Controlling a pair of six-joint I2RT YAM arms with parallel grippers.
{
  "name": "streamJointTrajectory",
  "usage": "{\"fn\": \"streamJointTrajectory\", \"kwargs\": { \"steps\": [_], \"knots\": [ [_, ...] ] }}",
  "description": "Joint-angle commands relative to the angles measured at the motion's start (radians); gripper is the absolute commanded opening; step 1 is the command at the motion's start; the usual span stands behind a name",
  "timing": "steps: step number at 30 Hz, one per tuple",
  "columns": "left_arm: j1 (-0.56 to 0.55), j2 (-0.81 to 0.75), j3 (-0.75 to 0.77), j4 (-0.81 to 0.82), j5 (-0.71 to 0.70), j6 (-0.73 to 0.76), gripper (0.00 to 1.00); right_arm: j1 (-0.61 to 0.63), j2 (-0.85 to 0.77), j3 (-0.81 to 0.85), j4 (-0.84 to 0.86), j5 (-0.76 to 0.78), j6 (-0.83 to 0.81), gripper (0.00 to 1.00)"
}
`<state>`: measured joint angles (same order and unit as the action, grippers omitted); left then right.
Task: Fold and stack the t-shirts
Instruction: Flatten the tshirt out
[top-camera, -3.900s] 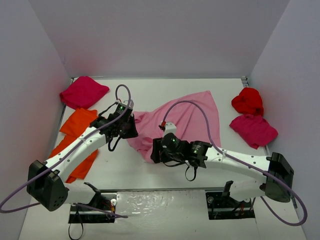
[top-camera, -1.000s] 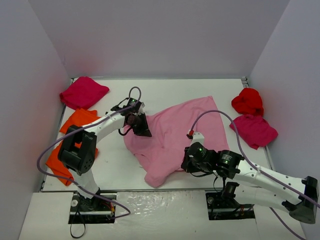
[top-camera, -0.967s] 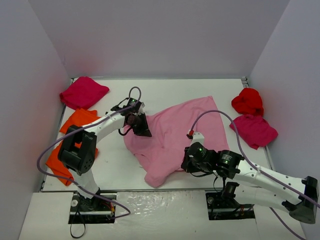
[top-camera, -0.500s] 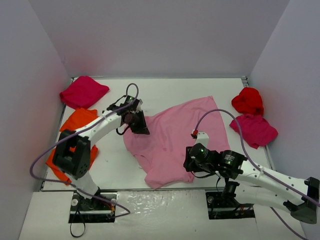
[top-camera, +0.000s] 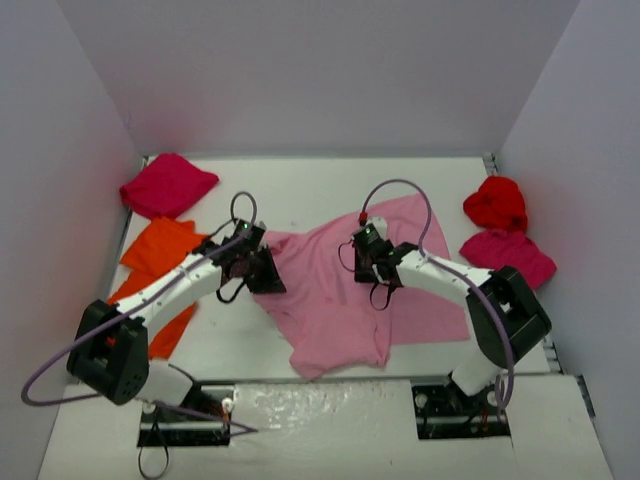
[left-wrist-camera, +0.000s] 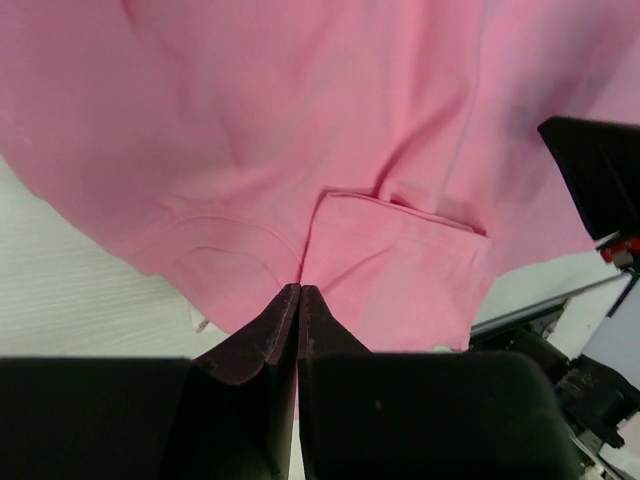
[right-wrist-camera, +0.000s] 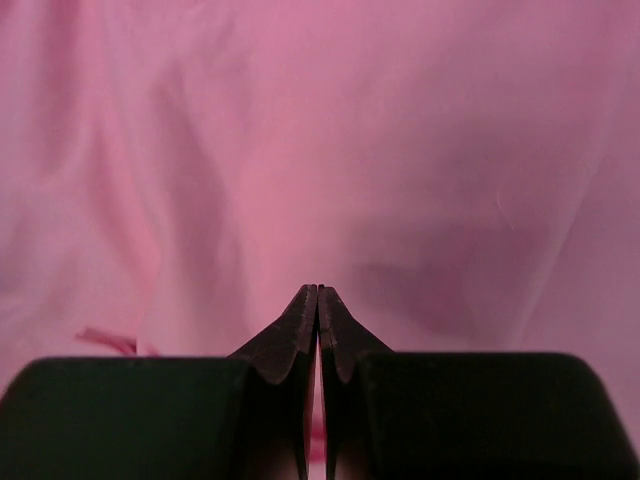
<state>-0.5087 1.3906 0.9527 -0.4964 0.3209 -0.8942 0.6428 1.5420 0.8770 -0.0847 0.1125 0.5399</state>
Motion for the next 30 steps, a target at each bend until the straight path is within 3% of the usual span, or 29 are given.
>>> {"fn": "streamJointTrajectory", "kwargs": {
  "steps": [1,6,11,24,30],
  "knots": [
    [-0.001,0.066,0.088,-0.009,-0.087,0.029,0.00,-0.015,0.152,0.158,0.129,-0.081,-0.118,0.00],
    [-0.002,0.195,0.229,-0.048,-0.145,0.080,0.00,-0.031,0.276,0.266,0.140,-0.102,-0.124,0.00],
    [0.002,0.326,0.367,-0.120,-0.153,0.120,0.00,-0.036,0.296,0.323,0.137,-0.102,-0.127,0.00],
    [0.016,0.599,0.602,-0.232,-0.034,0.082,0.00,-0.045,0.322,0.364,0.104,-0.127,-0.118,0.00],
    [0.059,0.659,0.586,-0.198,0.208,0.050,0.00,-0.045,0.347,0.376,0.096,-0.178,-0.106,0.00]
  ]
}}
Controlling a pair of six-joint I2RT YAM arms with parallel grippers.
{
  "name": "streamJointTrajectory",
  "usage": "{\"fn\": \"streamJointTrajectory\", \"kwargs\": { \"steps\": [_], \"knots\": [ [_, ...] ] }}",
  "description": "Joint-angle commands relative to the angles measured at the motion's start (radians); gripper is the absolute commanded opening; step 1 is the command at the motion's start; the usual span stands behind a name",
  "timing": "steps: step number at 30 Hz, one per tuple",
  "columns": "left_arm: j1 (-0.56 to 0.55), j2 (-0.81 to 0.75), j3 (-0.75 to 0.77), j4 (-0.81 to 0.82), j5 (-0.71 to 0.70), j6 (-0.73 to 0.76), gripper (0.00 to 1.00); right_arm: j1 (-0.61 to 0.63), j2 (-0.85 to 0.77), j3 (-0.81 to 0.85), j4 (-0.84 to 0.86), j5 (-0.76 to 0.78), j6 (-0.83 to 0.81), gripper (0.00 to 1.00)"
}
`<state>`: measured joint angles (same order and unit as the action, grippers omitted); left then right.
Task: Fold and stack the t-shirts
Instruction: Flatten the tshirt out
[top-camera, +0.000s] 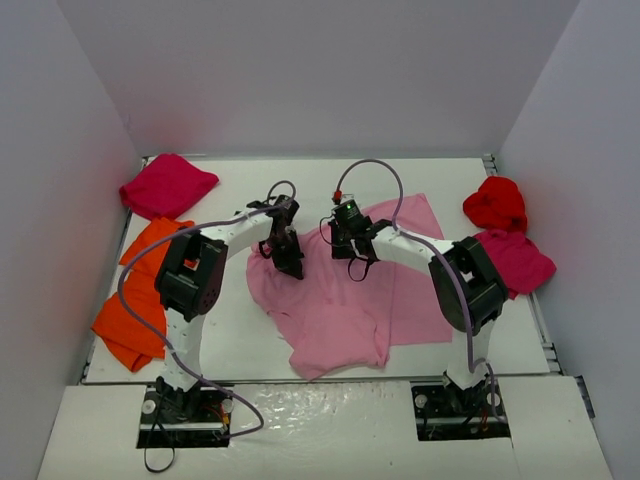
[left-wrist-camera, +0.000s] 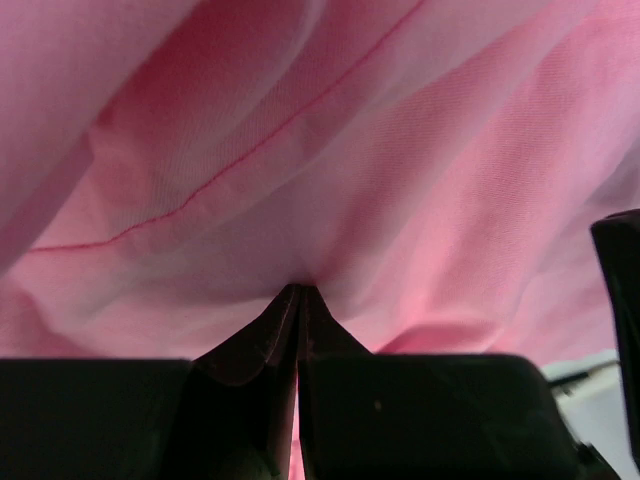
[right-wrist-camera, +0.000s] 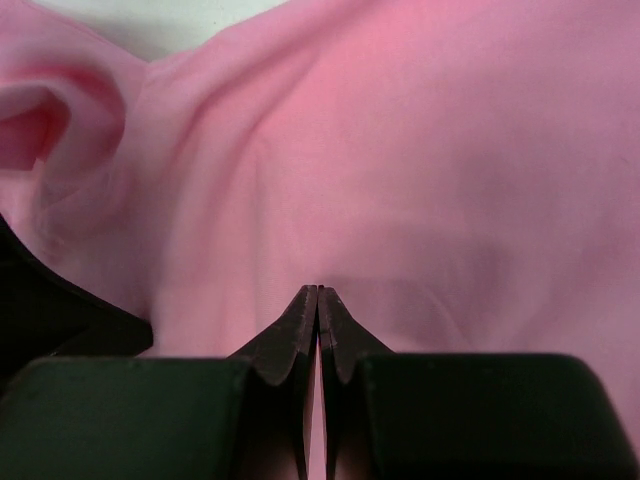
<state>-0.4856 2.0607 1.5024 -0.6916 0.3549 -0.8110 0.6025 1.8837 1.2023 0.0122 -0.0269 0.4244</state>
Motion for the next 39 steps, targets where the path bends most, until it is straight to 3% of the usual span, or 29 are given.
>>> {"fn": "streamJointTrajectory", "kwargs": {
  "steps": [1,7,11,31,36,39],
  "knots": [
    [0.042,-0.002,0.033,-0.001,0.196,-0.037,0.00,-0.006,0.012,0.054,-0.002,-0.044,0.010,0.00],
    [0.078,0.021,0.071,-0.024,0.192,-0.024,0.00,-0.013,0.060,0.079,-0.008,-0.082,0.015,0.00],
    [0.113,0.097,0.205,-0.092,0.164,0.007,0.00,-0.012,0.041,0.069,-0.006,-0.082,0.026,0.00],
    [0.148,0.550,0.895,-0.433,-0.152,0.101,0.00,0.126,-0.362,-0.134,-0.040,0.030,0.090,0.00],
    [0.150,0.565,0.990,-0.412,-0.178,0.136,0.00,0.193,-0.394,-0.178,-0.041,0.088,0.118,0.00],
    [0.135,0.450,0.901,-0.317,-0.235,0.187,0.00,0.219,-0.405,-0.210,-0.041,0.116,0.132,0.00]
  ]
}}
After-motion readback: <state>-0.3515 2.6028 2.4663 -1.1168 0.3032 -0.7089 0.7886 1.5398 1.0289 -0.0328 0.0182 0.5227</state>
